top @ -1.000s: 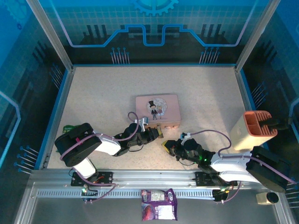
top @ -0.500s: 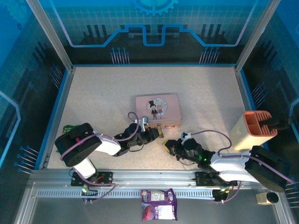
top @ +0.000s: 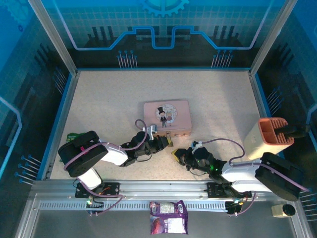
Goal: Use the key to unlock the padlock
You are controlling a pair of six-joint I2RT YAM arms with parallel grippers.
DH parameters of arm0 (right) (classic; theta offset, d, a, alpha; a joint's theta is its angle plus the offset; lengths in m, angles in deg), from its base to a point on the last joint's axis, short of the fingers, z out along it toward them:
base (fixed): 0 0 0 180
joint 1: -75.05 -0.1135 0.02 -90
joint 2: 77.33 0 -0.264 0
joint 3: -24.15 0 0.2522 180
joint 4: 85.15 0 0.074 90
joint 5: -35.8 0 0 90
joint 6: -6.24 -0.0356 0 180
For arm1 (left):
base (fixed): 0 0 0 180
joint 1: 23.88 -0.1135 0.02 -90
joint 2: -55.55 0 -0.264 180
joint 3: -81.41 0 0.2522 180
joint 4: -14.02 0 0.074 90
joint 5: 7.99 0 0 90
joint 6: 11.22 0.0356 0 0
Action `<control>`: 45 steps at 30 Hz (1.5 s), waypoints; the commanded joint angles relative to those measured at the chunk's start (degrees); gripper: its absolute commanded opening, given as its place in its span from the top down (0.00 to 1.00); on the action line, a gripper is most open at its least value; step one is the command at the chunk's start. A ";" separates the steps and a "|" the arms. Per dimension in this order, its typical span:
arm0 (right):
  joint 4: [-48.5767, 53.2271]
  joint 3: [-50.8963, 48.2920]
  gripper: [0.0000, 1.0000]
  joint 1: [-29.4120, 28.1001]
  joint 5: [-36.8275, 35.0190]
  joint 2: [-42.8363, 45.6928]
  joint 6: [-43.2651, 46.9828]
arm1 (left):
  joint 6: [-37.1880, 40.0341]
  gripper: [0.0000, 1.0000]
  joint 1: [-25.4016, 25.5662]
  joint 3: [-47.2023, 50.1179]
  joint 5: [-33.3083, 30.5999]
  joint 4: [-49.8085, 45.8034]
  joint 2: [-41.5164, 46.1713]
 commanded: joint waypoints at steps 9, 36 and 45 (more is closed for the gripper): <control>-13.36 -1.55 1.00 0.80 -1.79 -7.23 -2.01 | -3.21 1.00 1.04 0.71 1.94 14.75 0.52; -10.33 -0.04 1.00 1.26 -1.22 -3.61 -0.41 | -1.46 1.00 1.04 0.60 1.01 12.58 -0.75; -4.76 0.63 1.00 1.31 -1.48 0.39 0.54 | -1.24 1.00 1.12 0.41 1.09 12.40 -0.75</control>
